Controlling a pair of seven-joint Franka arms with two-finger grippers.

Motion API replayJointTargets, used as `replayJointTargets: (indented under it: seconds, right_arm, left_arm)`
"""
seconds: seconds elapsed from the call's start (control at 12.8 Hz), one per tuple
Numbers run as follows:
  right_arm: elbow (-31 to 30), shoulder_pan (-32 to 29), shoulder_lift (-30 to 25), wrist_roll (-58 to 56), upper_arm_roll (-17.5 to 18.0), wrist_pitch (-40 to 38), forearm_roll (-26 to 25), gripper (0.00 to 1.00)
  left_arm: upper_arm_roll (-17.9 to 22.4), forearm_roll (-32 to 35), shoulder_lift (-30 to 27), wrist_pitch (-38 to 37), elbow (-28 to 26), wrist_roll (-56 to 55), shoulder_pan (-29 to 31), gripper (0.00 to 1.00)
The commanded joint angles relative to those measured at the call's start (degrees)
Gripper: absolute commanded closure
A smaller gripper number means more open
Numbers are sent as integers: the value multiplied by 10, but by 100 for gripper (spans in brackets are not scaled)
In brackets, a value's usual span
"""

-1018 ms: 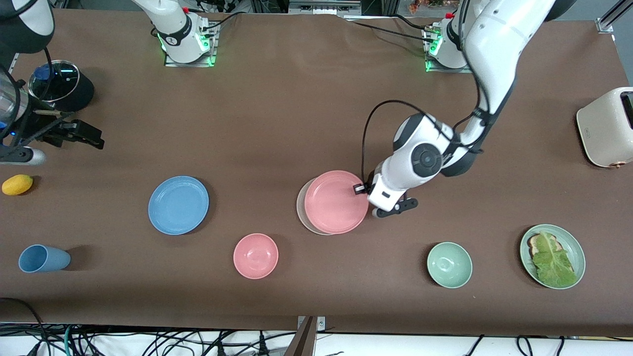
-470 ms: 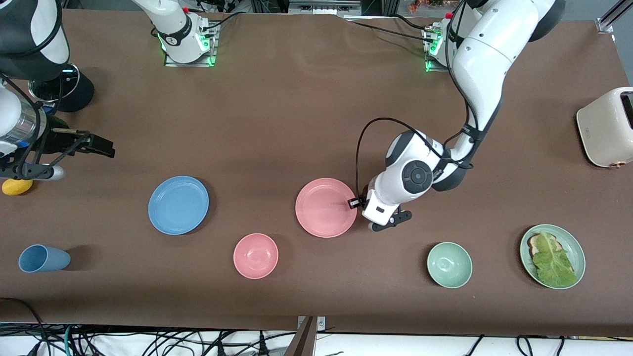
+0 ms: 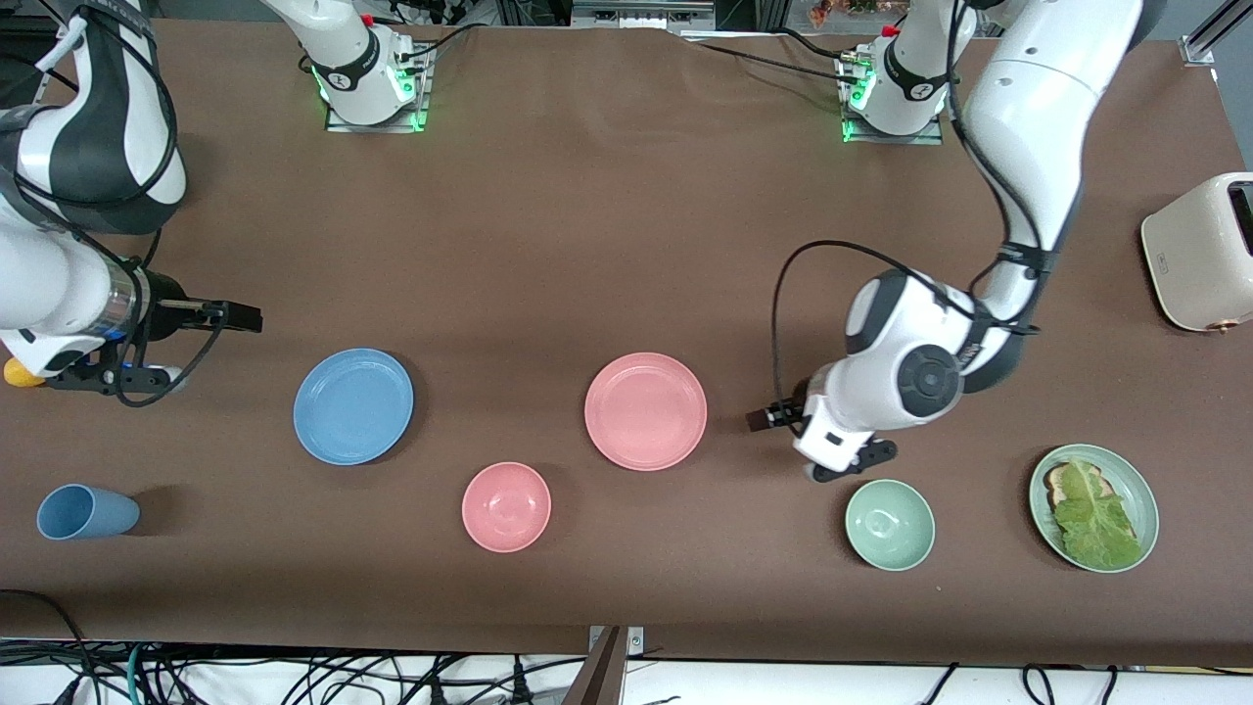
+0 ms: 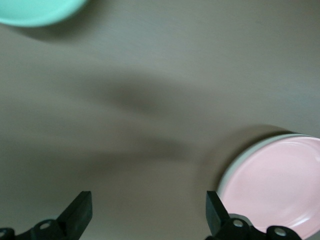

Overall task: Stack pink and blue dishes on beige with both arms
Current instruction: 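Release the pink plate with the left gripper while the right gripper reaches the blue plate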

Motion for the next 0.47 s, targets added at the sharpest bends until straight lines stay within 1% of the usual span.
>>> replayJointTargets:
  seconds: [0.0,0.08,0.24,0.39]
  right_arm:
    - [9,-9,2,-5,0,-5,-2,0]
    - [9,-15,10,-5,0,-4,-3,0]
    - [5,-23,36,-5,0,30,-5,0]
    - [1,-26,70,-5,0,68,-5,0]
  left_arm:
    - [-4,4,-19,-60,-5,81,55,0]
    - [-2,11,-24,-81,-5,88,70,0]
    - [14,14,-41,-113,-5,91,96,0]
    - [14,50,-44,-131,-5,96,117,0]
